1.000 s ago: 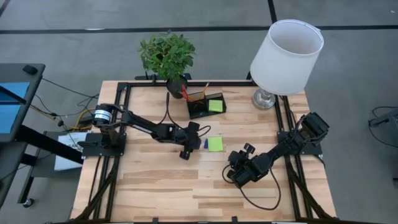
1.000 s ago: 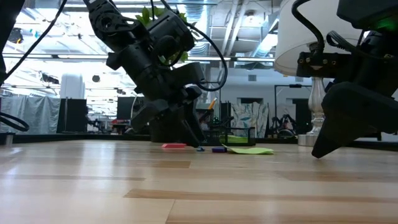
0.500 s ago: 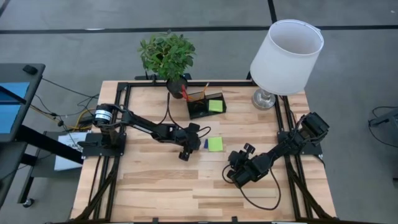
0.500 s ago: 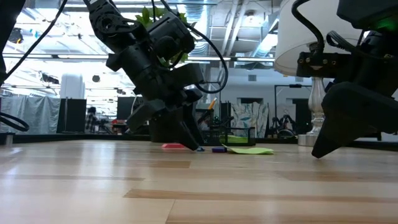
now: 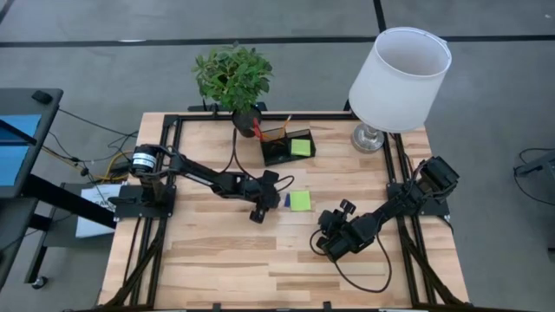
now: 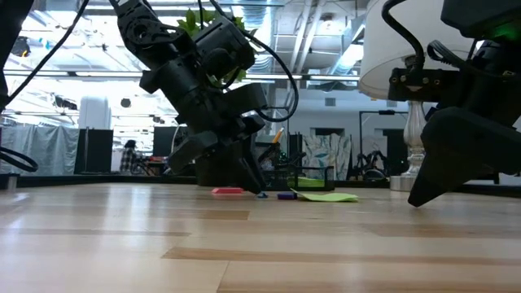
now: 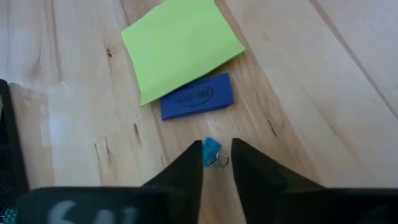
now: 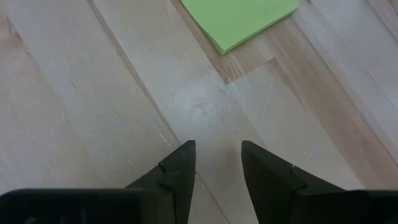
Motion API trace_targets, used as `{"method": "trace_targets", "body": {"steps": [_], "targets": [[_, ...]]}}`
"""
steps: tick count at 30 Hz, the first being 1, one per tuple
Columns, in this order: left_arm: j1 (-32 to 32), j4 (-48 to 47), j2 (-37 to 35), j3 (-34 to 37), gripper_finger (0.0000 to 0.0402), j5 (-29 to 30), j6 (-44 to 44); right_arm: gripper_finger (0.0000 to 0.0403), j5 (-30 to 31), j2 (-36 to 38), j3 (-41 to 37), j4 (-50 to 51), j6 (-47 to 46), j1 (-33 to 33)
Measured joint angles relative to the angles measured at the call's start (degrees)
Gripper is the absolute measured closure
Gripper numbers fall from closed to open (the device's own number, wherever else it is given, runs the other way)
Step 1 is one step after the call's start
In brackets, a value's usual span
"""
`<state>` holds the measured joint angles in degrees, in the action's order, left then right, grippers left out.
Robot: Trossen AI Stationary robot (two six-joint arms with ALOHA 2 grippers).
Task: Pick and place office supplies into organizer
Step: Put the blue binder clip into the desk organizer
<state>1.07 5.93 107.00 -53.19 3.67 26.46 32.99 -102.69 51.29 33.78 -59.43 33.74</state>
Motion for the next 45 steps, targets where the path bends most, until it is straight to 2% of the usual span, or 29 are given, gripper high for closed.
{"method": "trace_targets", "body": {"steps": [6,16,20,27,33,36,45], "targets": [[-0.8,0.1,0.0,0.0,0.0395,-0.2,-0.6,0.0276,0.0,0.0,0.0,0.0,0.0,0.0],[-0.7,0.0,0.0,0.0,0.0401,4.7,-0.7,0.0276,0.0,0.0,0.0,0.0,0.0,0.0],[0.1,-0.8,-0.1,0.0,0.0401,11.2,-0.5,0.0276,0.0,0.0,0.0,0.0,0.0,0.0],[0.9,0.3,-0.1,0.0,0.0401,27.1,0.8,0.0276,0.0,0.0,0.0,0.0,0.0,0.0],[0.6,4.4,-0.1,0.0,0.0401,42.7,6.0,0.0276,0.0,0.0,0.0,0.0,0.0,0.0],[-0.2,6.8,-0.1,0.0,0.0401,45.2,8.4,0.0276,0.0,0.0,0.0,0.0,0.0,0.0],[-4.6,7.0,-0.2,0.0,0.0401,43.9,9.3,0.0276,0.0,0.0,0.0,0.0,0.0,0.0]]}}
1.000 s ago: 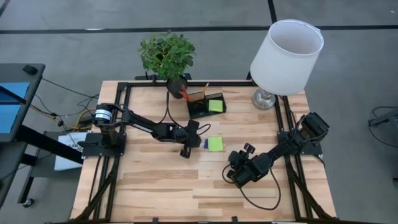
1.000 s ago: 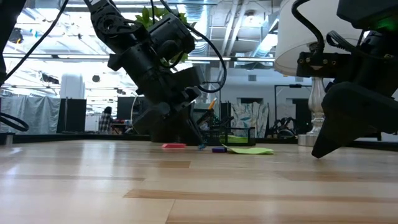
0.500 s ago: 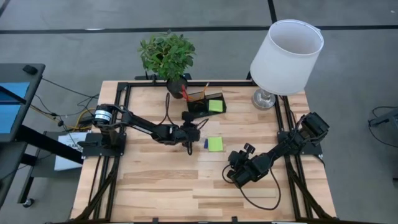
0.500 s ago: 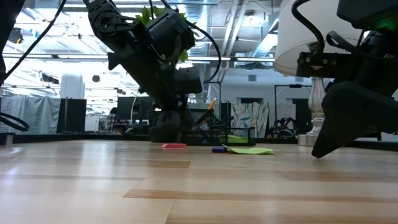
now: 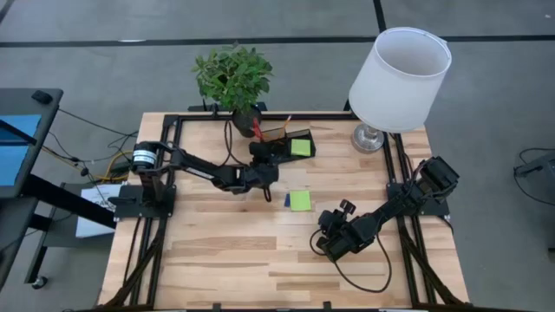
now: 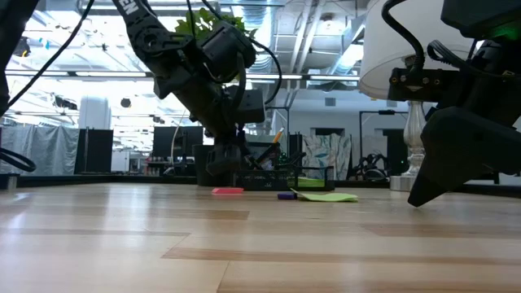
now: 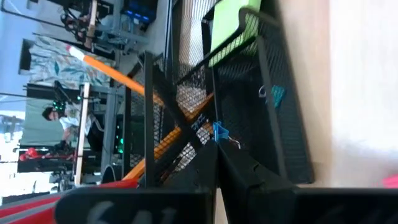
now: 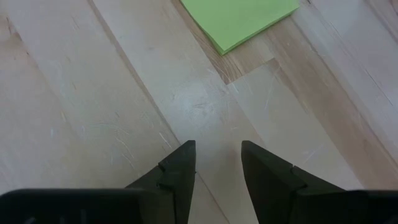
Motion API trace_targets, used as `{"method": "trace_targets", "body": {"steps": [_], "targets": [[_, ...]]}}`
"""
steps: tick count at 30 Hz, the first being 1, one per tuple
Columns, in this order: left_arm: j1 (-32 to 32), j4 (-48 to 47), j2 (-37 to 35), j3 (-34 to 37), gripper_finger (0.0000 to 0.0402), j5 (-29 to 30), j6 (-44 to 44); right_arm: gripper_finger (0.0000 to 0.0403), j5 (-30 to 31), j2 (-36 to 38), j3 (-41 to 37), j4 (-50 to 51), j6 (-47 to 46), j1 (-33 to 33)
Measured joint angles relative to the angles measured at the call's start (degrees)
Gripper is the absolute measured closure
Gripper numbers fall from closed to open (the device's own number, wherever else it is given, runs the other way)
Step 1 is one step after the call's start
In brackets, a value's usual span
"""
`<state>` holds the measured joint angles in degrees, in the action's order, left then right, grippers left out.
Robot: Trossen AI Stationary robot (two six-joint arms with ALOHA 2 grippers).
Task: Pick and place office supplies into organizer
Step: Put the blue binder clip into the desk organizer, then put the pink eraser into the desk organizer
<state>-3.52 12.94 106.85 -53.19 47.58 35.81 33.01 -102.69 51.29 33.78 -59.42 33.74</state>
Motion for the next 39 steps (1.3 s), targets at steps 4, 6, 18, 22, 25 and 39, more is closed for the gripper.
{"method": "trace_targets", "body": {"steps": [4,6,18,22,25,39], "targets": [[-1.6,-0.5,0.0,0.0,0.0401,-2.1,-0.3,0.0276,0.0,0.0,0.0,0.0,0.0,0.0],[-2.1,-0.6,0.0,0.0,0.0401,-3.6,-0.9,0.0276,0.0,0.0,0.0,0.0,0.0,0.0],[-2.6,-0.6,0.0,0.0,0.0396,-6.4,-2.5,0.0276,0.0,0.0,0.0,0.0,0.0,0.0],[-2.6,-0.5,0.0,0.0,0.0371,-5.9,-2.5,0.0276,0.0,0.0,0.0,0.0,0.0,0.0],[-2.6,-0.5,0.0,0.0,0.0344,-5.1,-2.5,0.0276,0.0,0.0,0.0,0.0,0.0,0.0],[0.7,-5.7,0.0,0.0,0.0287,-3.4,-15.1,0.0276,0.0,0.0,0.0,-0.1,0.0,0.0]]}}
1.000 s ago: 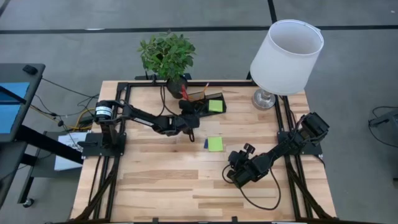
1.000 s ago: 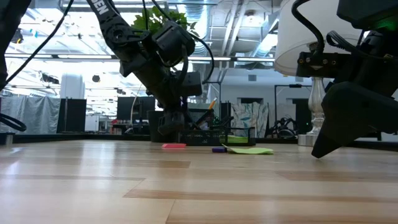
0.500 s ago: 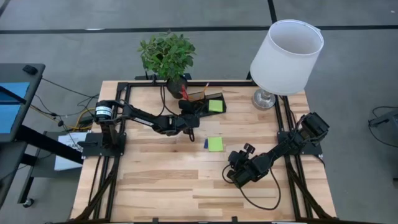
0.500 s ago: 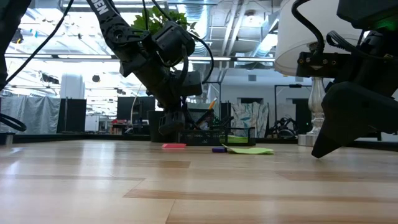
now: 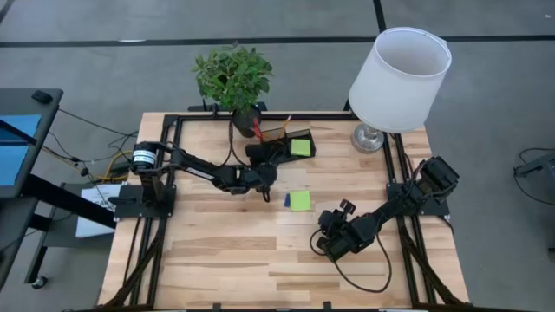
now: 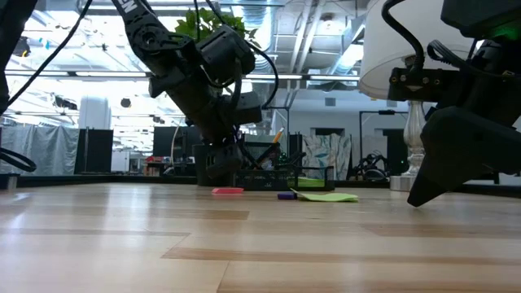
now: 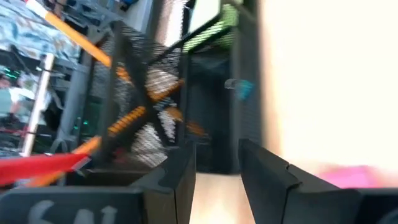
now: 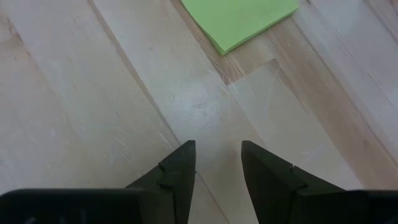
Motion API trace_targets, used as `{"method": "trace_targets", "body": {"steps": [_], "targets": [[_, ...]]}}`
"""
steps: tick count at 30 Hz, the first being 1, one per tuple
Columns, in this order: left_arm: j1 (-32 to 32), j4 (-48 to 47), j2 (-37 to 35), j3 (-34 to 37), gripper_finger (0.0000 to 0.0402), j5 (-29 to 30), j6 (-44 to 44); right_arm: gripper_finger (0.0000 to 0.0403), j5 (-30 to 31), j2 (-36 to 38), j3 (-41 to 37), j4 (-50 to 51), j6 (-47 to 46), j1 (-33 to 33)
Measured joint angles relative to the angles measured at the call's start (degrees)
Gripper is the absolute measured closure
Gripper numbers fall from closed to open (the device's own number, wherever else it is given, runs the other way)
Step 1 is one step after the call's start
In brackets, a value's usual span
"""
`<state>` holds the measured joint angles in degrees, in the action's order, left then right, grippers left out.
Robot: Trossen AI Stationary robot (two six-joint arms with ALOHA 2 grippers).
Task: Pick and place office supplies into organizer
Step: Put the pink eraser into the desk organizer
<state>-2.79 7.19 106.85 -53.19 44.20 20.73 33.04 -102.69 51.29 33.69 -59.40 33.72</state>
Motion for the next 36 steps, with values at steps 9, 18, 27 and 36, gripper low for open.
{"method": "trace_targets", "body": {"steps": [9,18,27,36], "targets": [[3.4,-7.2,0.0,0.0,0.0287,-7.9,-15.7,0.0276,0.0,0.0,0.0,-0.4,0.0,0.0],[2.6,-12.1,-0.2,-0.1,0.0287,-12.7,-24.0,0.0276,0.0,0.0,0.0,-2.1,1.3,0.0],[0.2,-14.1,-0.3,-0.2,0.0287,-19.8,-26.0,0.0276,0.0,0.0,0.0,-2.3,1.5,0.0],[-3.7,-17.1,-0.4,-0.3,0.0288,-30.6,-27.5,0.0276,0.0,0.0,0.0,-2.5,2.0,0.0]]}}
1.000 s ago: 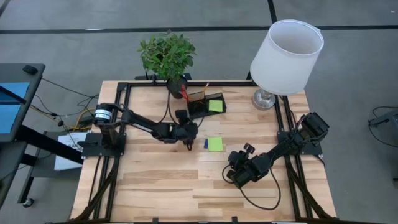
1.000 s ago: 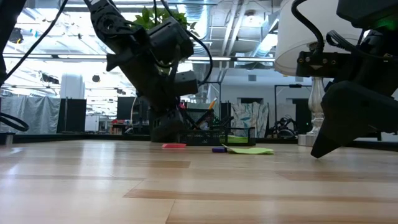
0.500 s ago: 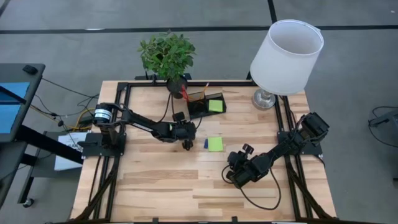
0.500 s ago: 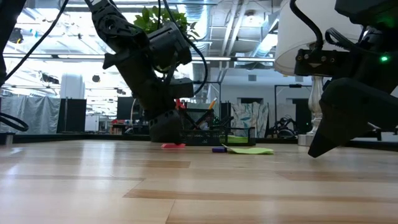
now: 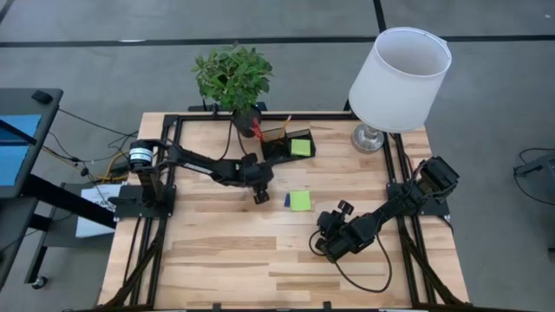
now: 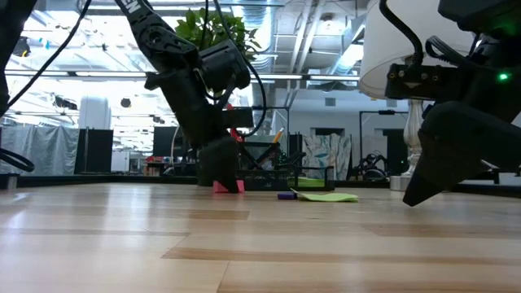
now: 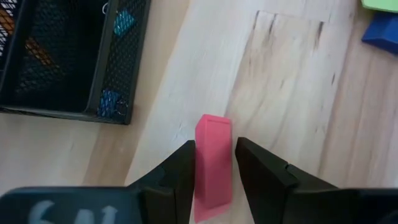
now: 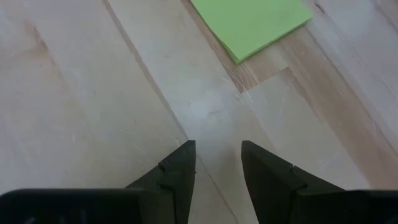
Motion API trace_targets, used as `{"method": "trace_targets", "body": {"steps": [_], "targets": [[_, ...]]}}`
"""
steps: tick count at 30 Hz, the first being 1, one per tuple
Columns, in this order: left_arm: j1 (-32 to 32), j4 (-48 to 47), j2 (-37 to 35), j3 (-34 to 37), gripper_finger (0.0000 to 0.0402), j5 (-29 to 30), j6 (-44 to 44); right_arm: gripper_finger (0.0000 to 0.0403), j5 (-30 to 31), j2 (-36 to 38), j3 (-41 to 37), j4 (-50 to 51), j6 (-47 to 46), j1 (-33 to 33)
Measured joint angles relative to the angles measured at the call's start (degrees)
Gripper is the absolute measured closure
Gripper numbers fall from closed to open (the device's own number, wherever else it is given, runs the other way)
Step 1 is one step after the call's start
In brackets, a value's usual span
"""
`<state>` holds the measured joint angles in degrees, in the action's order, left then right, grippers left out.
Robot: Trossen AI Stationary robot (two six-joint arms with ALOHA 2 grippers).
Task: Pick and place office supplies into organizer
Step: Put the pink eraser into the desk organizer
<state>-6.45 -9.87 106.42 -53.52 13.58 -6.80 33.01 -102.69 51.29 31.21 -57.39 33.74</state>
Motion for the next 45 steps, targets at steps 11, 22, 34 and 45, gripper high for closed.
{"method": "trace_targets", "body": {"steps": [11,22,34,45], "targets": [[1.6,1.1,0.2,0.2,0.0390,0.6,5.5,0.0276,0.0,0.0,0.0,-0.2,0.4,0.0],[6.5,1.0,0.8,-5.6,0.0395,22.3,18.0,0.0276,0.0,0.0,0.0,-0.2,0.4,0.0],[2.7,1.5,0.6,-14.1,0.0395,26.5,29.2,0.0276,-0.1,0.0,0.0,-0.2,0.4,0.0],[-3.8,-2.6,0.5,-14.6,0.0396,16.1,25.2,0.0276,-0.1,0.0,0.0,-0.2,0.6,0.0]]}}
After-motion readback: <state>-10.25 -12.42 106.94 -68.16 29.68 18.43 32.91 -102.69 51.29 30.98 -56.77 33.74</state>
